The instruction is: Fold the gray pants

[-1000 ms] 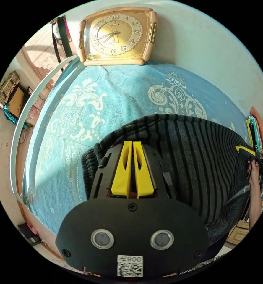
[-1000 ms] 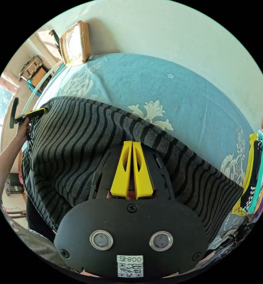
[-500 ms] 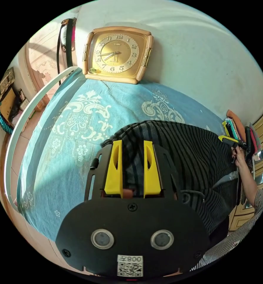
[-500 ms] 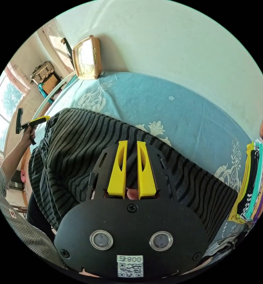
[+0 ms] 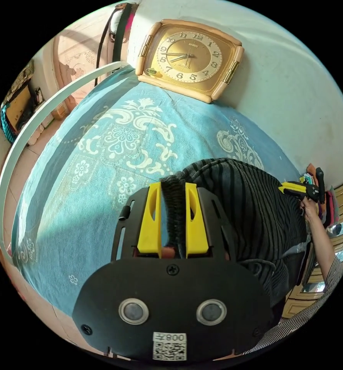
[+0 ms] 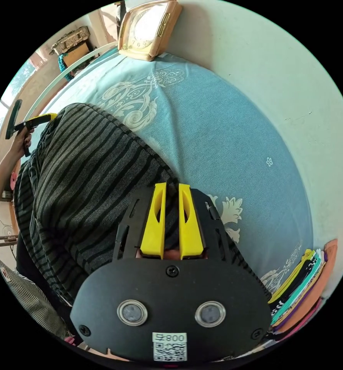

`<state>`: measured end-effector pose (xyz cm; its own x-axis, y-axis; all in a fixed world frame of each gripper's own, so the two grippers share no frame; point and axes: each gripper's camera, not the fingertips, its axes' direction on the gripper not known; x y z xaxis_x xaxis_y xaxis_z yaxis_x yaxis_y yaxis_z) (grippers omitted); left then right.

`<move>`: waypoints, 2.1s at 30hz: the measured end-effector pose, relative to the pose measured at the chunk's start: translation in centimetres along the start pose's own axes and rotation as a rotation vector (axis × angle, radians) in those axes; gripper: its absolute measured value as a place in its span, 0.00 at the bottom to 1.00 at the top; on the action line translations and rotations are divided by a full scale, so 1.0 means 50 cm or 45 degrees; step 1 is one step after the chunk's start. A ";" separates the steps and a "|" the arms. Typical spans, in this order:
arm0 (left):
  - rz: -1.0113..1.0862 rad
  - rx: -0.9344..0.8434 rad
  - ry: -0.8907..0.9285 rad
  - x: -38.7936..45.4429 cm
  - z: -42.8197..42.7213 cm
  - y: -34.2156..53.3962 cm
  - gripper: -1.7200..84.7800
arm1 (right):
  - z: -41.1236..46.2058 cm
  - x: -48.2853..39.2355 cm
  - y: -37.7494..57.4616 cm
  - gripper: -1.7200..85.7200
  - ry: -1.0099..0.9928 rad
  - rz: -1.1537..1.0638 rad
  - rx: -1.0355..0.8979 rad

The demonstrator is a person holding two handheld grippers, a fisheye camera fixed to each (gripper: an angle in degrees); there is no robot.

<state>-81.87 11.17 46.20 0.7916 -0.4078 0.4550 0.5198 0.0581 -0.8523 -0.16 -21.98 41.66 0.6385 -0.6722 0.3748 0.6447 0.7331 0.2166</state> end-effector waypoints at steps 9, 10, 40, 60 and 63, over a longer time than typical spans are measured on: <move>0.059 0.328 0.071 -0.062 -0.135 -0.004 0.04 | -0.053 0.031 0.016 0.04 -0.045 0.157 0.148; 0.068 0.321 0.065 -0.070 -0.141 -0.002 0.05 | -0.044 0.040 0.016 0.04 -0.056 0.190 0.134; -0.151 -0.179 0.160 -0.248 -0.137 0.466 0.19 | 0.003 -0.341 0.496 0.14 -0.687 -0.146 0.074; -0.349 -0.171 0.104 -0.153 -0.063 0.659 0.03 | 0.060 -0.455 0.666 0.03 -0.553 -0.188 -0.159; -0.451 -0.119 0.161 -0.127 -0.031 0.685 0.04 | 0.070 -0.408 0.688 0.03 -0.691 -0.055 -0.150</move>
<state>-69.60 14.36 13.74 0.5195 -0.4969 0.6952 0.7179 -0.1875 -0.6705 7.51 17.33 44.61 0.3223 -0.5290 0.7850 0.7282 0.6684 0.1514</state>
